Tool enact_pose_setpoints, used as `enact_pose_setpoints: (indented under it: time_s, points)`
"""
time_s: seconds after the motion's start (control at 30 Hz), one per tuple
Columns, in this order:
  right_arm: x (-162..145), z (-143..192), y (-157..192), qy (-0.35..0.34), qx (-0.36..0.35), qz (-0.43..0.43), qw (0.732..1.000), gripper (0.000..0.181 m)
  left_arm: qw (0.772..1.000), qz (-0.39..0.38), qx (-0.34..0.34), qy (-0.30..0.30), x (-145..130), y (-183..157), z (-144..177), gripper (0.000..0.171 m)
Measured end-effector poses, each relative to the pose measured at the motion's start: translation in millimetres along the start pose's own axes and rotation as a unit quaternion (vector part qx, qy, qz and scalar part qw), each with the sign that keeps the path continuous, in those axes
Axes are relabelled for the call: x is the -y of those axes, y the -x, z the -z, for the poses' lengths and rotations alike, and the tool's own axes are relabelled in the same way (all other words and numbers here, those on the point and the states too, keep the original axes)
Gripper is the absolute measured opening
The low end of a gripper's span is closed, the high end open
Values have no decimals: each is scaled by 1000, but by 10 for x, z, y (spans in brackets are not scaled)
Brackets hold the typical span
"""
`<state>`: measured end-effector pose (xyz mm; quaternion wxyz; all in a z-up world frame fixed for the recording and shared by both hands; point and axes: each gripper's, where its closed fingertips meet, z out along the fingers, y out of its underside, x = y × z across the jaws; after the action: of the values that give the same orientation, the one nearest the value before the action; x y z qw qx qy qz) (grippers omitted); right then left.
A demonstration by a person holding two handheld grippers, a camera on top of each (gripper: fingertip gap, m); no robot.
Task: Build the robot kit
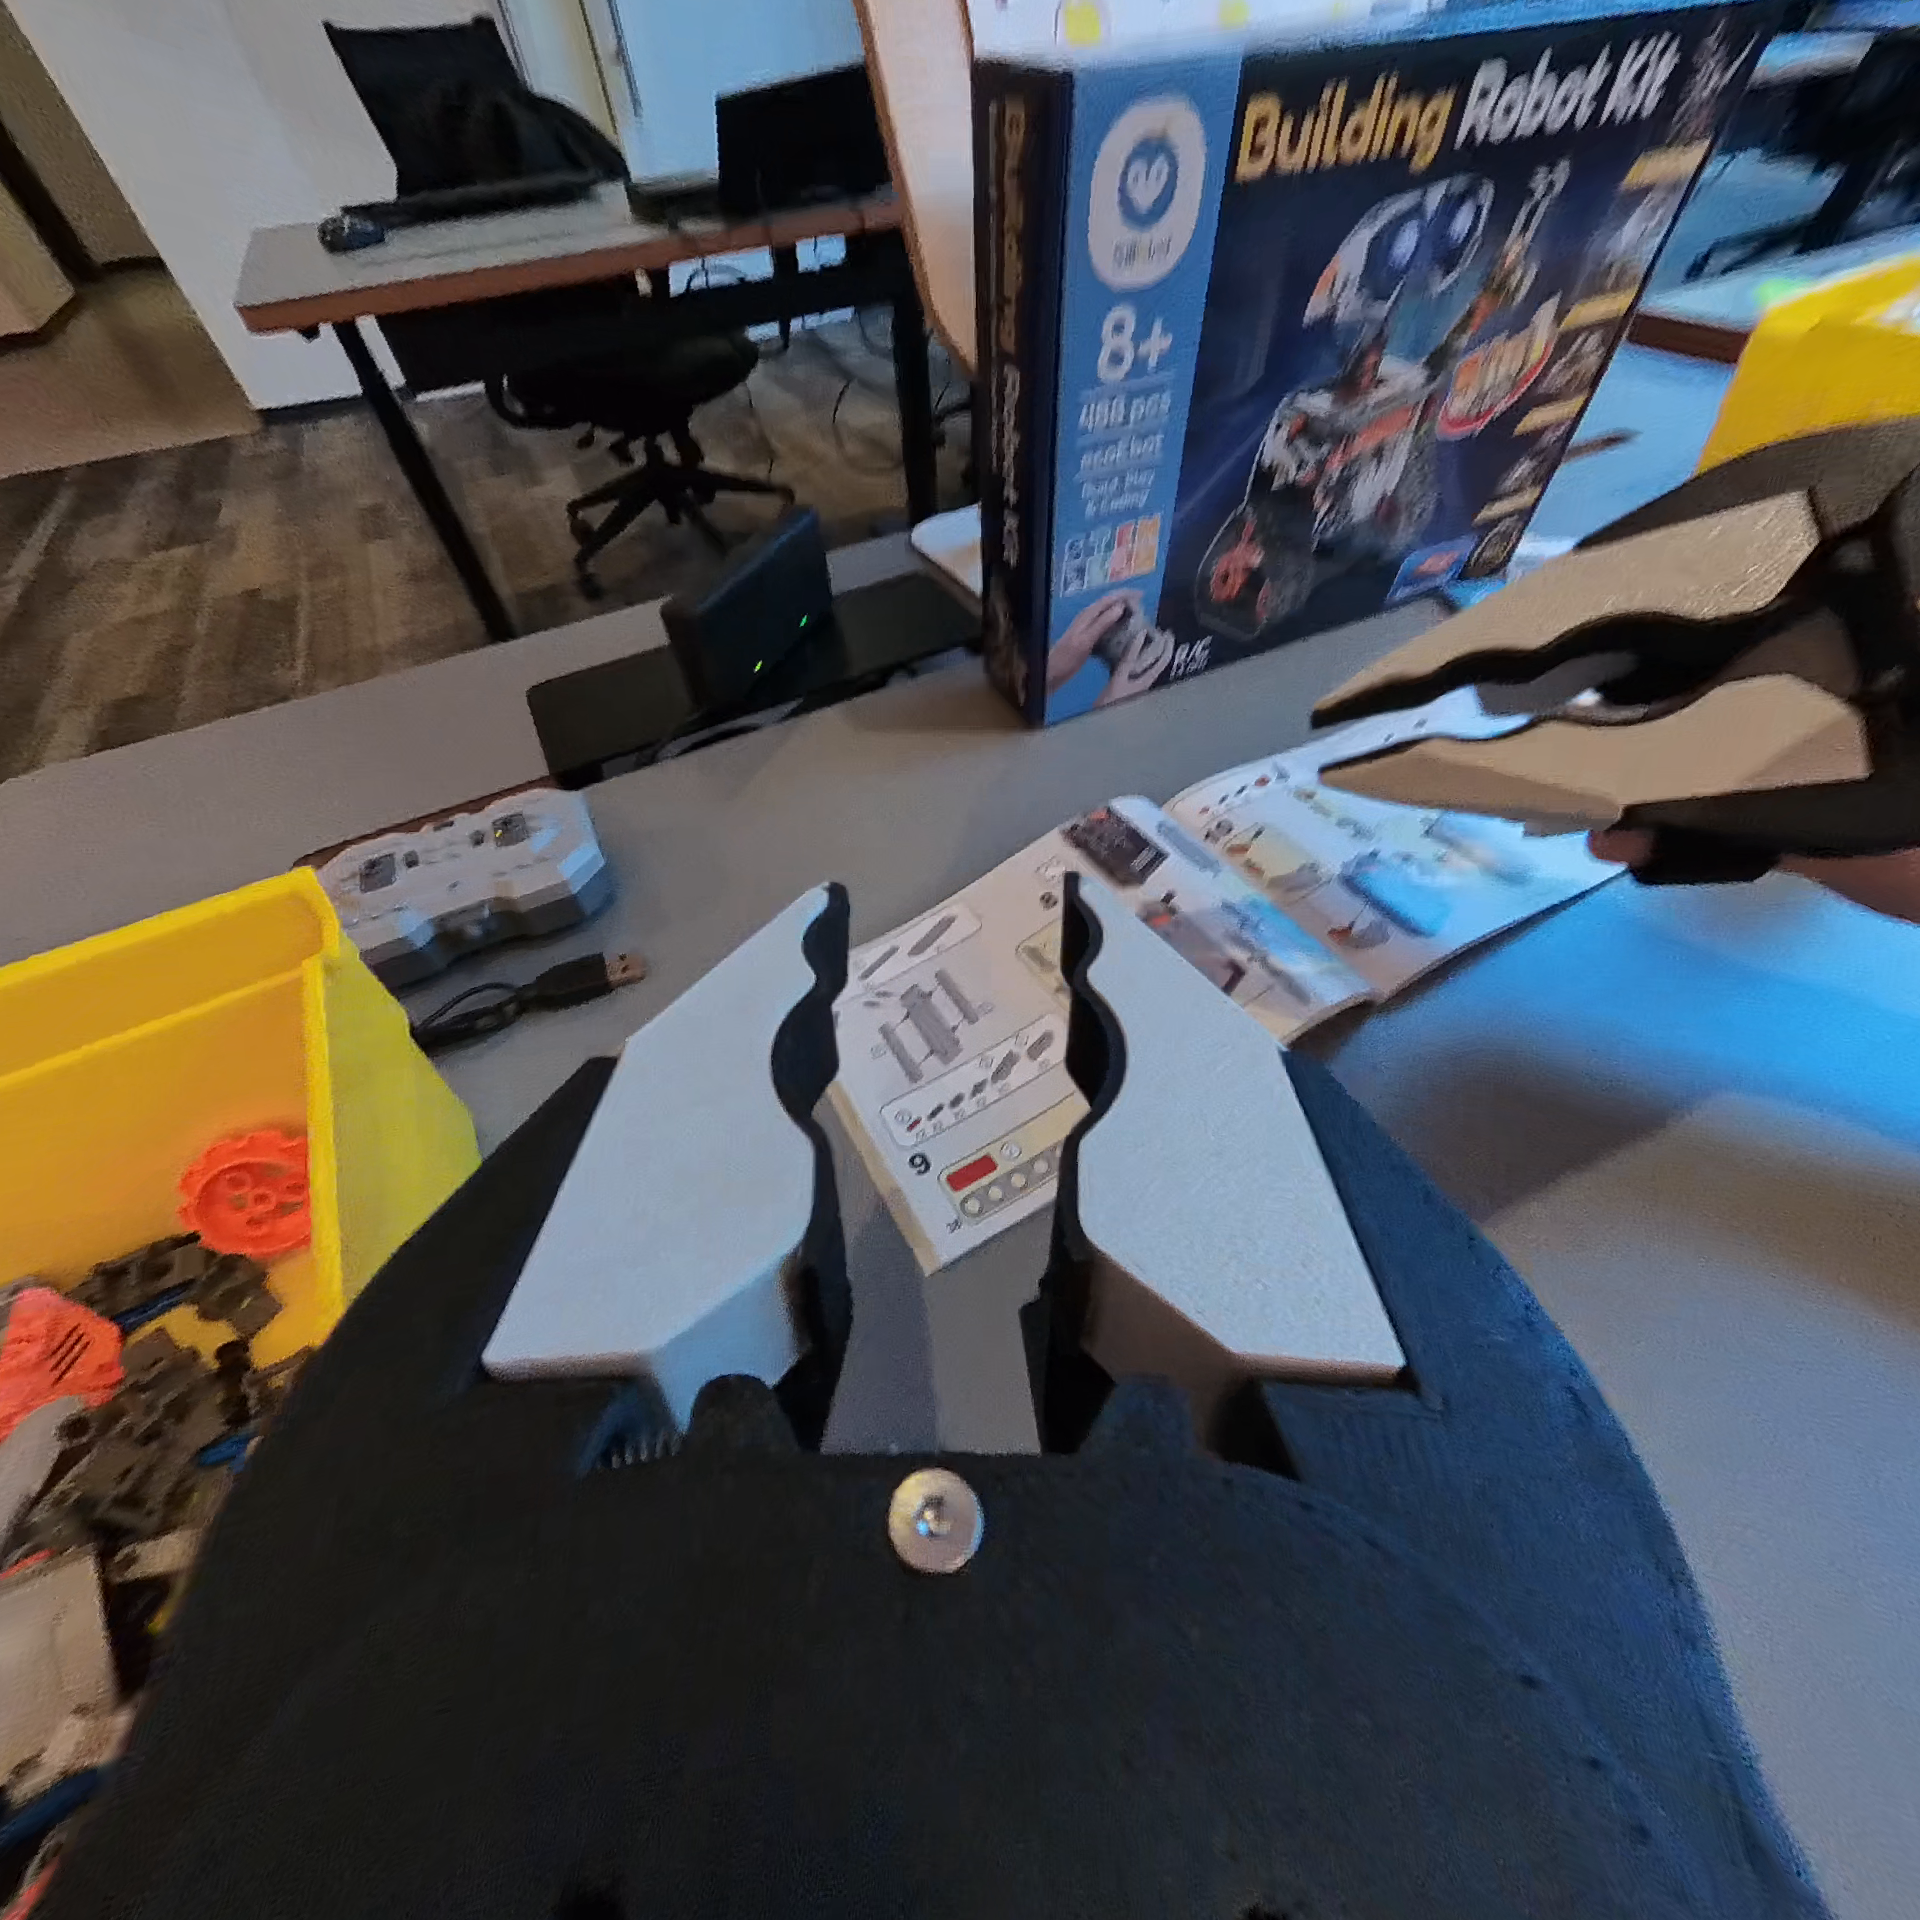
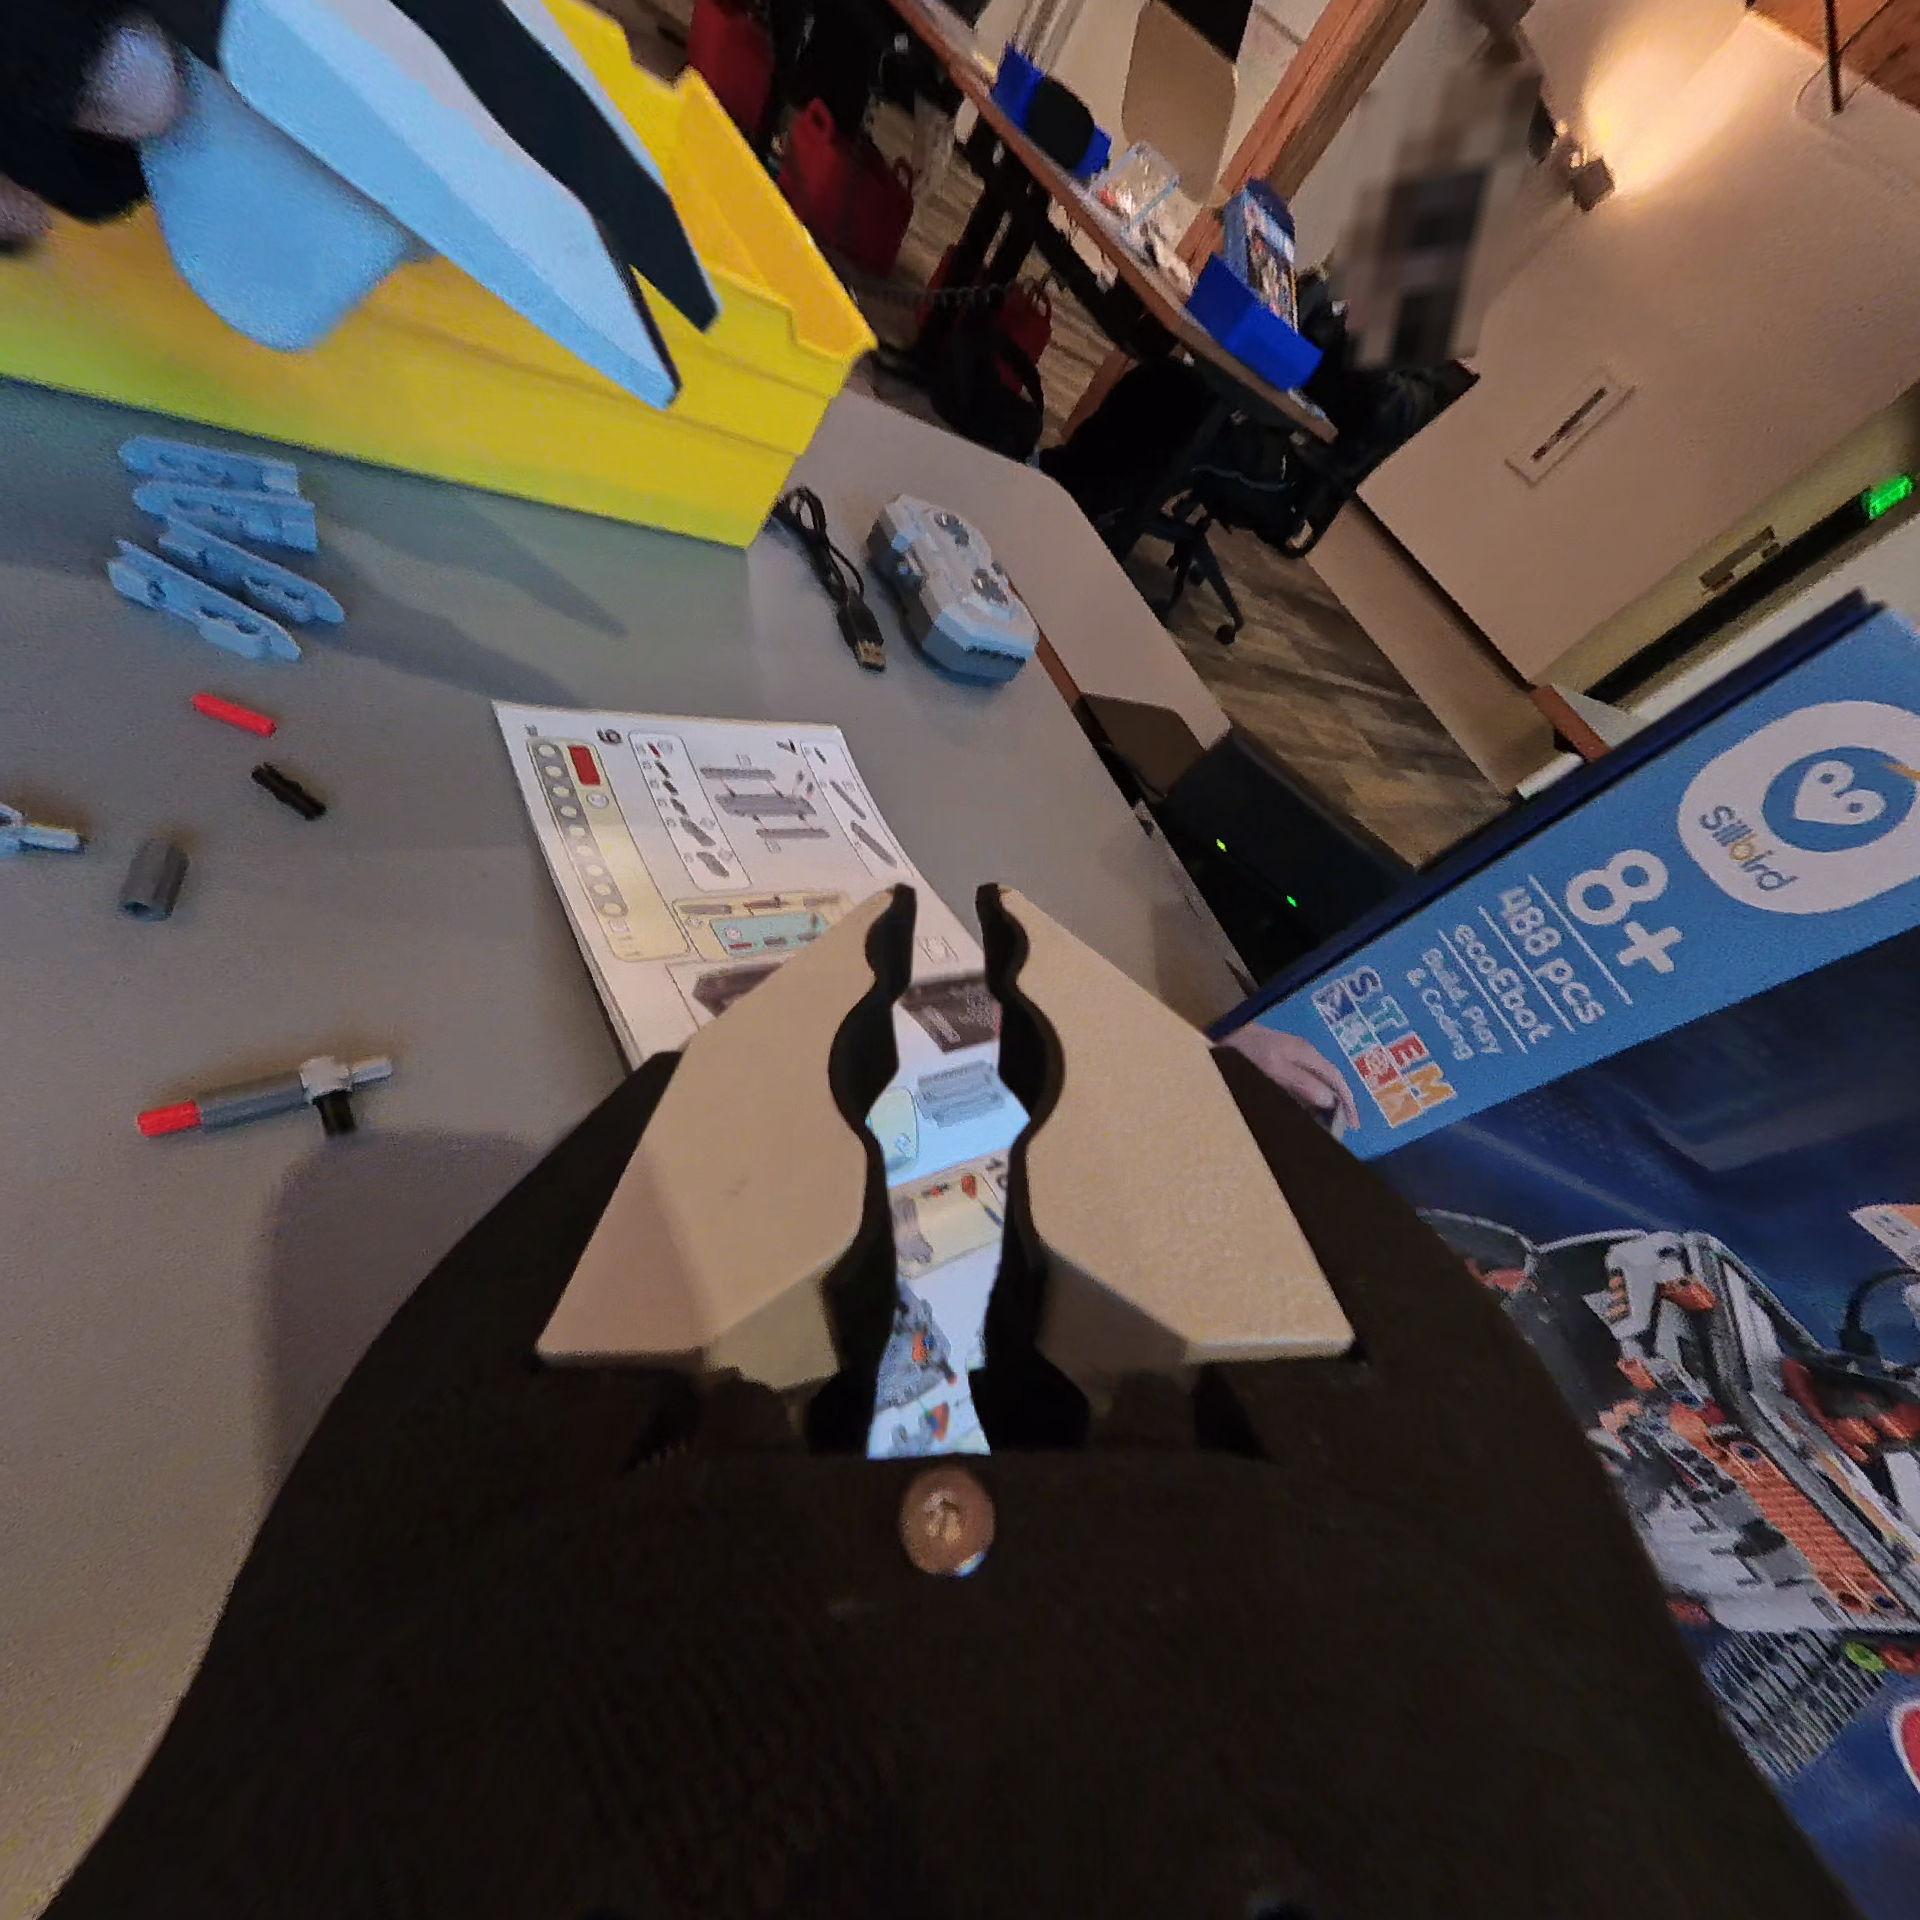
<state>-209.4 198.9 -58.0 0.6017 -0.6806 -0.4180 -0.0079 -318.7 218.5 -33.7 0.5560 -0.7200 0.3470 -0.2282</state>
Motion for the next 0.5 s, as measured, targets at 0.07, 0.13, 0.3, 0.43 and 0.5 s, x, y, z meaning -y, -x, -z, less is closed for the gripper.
enact_pose_setpoints:
  time_s: [0.07, 0.13, 0.3, 0.43, 0.5]
  points:
    - [-88, -19, -34, 32, -13, 8, 999, 8, 999, -12, 25, 45, -141, 48, -31, 26]
    - [-139, -27, -68, 50, -23, 9, 998, 2, 994, -29, 41, 102, -324, 78, -70, 22]
    - [-127, -2, -158, 54, -49, 10, 997, 0, 988, -47, 33, 144, -479, 8, -120, 3]
    - [-58, 38, -209, 38, -61, -1, 997, 0, 988, -37, -10, 148, -497, -133, -131, 0]
    - [-44, 55, -235, 35, -66, -5, 997, 0, 989, -22, -24, 144, -489, -169, -133, 0]
